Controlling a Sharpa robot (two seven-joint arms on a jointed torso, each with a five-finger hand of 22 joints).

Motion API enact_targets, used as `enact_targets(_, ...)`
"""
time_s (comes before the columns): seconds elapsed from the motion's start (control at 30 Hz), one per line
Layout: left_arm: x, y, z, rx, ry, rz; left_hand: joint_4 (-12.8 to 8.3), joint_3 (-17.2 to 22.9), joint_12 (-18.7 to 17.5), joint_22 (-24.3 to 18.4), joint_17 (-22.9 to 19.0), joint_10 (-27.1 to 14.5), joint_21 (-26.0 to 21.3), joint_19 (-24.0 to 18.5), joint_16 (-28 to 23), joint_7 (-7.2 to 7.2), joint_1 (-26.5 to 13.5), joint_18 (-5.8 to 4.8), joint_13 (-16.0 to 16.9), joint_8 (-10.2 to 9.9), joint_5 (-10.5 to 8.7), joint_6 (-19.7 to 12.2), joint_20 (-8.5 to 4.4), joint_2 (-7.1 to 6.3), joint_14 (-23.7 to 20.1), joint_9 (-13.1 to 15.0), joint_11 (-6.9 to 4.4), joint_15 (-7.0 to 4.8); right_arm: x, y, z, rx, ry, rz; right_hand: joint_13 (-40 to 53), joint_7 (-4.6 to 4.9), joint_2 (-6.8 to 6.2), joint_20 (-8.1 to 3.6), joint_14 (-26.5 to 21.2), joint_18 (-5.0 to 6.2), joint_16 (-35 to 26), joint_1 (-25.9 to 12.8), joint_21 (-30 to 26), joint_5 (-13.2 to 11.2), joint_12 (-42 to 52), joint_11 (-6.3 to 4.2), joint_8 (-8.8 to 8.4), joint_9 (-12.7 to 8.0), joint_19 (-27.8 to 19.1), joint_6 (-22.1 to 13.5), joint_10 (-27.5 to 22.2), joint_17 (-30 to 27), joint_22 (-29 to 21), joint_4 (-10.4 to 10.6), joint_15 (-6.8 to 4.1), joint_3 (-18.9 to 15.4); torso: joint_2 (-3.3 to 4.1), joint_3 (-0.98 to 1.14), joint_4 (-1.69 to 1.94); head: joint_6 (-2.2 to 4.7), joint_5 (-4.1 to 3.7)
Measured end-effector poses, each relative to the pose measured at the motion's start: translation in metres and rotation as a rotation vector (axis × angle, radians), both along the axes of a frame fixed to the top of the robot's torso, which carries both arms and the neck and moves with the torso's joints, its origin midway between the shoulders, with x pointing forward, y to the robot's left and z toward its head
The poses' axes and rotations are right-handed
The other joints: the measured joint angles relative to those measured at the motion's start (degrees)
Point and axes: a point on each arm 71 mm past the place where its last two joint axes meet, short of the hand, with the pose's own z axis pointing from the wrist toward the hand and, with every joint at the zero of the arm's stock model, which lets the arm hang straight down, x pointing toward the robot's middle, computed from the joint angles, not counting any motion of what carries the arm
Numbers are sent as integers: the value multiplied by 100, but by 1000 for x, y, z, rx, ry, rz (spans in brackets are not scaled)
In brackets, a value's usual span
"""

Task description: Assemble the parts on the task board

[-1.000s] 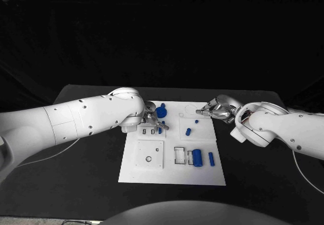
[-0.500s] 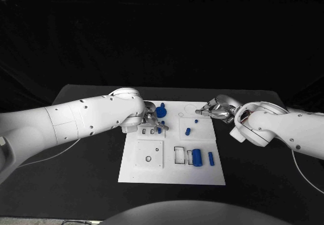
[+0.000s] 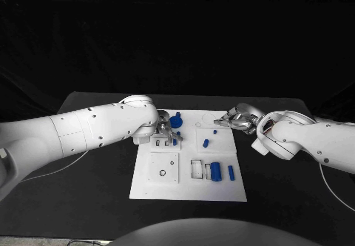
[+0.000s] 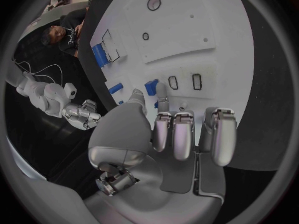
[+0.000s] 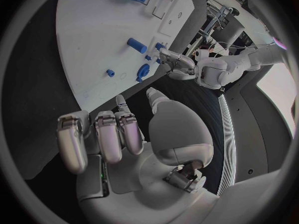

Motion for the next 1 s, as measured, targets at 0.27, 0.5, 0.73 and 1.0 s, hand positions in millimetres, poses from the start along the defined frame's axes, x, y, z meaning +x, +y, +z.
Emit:
enact_targets(0.27, 0, 0, -2, 3, 4, 3, 0, 0, 0, 0, 0, 0, 0, 0, 0, 0, 77, 0, 0, -22, 0, 0, 0, 77, 0, 19, 0, 0, 0, 0, 0, -1, 2, 0, -1, 0, 0, 0, 0, 0, 0, 0, 0, 0, 0, 0, 0, -1, 0, 0, 0, 2, -1, 0, 0, 0, -1, 0, -2, -5, -11)
enact_targets(0.5, 0, 0, -3, 6, 8, 2, 0, 0, 0, 0, 0, 0, 0, 0, 0, 0, 98, 0, 0, -45, 0, 0, 0, 98, 0, 24, 0, 0, 0, 0, 0, -1, 4, 0, -1, 0, 0, 0, 0, 0, 0, 0, 0, 0, 0, 0, 0, -1, 0, 0, 0, 1, -1, 0, 0, 0, 1, 0, 3, -13, -18)
enact_targets(0.73, -1, -3, -3, 5, 10, -3, 0, 0, 0, 0, -1, 0, 0, 0, 0, 0, 98, 0, 0, -46, 0, 0, 0, 98, 0, 24, 0, 0, -1, 2, -1, 0, 5, 4, -1, 0, 0, 0, 0, 0, 0, 0, 0, 0, 0, 0, 0, -1, 0, 0, 0, 1, -1, -1, 0, 1, 3, 0, 0, -20, -27)
enact_targets(1.0, -1, -4, -3, 5, 11, -6, 16, -15, 0, 0, -1, 0, 0, 0, 0, 0, 151, 0, 0, -67, 0, 0, 1, 151, 0, 34, 0, 0, -1, 2, -1, -1, 7, 4, -1, 0, 0, 0, 0, 0, 0, 0, 0, 0, 0, 0, 0, -2, 0, 0, 0, 0, -2, -1, 0, 1, 4, 0, -1, -26, -34)
